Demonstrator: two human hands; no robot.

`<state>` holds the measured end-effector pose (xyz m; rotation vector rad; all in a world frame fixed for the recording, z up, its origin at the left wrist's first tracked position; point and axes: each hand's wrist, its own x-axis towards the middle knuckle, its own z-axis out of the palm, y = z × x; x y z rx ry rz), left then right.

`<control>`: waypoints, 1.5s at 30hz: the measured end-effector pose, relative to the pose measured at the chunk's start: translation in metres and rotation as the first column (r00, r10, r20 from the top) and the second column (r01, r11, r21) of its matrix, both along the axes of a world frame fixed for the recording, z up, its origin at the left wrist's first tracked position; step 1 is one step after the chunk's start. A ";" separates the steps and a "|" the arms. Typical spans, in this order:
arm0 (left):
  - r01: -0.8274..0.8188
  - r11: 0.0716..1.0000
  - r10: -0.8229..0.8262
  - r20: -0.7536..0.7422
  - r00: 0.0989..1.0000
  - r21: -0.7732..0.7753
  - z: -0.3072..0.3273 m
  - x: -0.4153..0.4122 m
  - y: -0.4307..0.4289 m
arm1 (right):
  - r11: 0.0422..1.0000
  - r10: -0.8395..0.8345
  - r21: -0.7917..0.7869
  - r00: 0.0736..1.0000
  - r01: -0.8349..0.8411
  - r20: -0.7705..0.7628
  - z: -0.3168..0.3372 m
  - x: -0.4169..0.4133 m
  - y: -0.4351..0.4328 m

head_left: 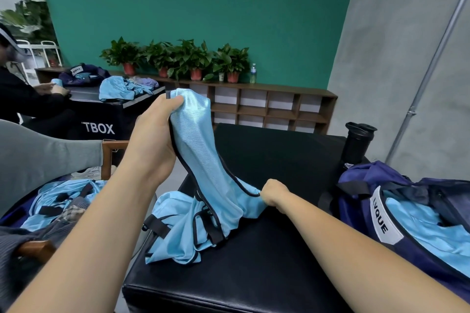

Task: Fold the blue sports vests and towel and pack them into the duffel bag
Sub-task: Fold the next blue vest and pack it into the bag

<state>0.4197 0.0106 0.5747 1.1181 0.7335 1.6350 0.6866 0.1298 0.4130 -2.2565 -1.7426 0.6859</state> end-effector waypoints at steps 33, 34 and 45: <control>-0.093 0.987 0.122 -0.231 0.965 0.130 0.108 -0.006 -0.060 | 0.933 0.359 0.340 0.313 -0.115 -0.879 0.207 0.092 -0.133; -0.101 0.984 0.134 -0.235 0.963 0.145 0.116 -0.008 -0.063 | 0.926 0.376 0.368 0.297 -0.087 -0.878 0.216 0.094 -0.139; -0.125 0.962 0.200 -0.318 0.927 0.242 0.195 -0.020 -0.102 | 0.785 0.543 0.603 0.310 0.143 -0.780 0.316 0.120 -0.208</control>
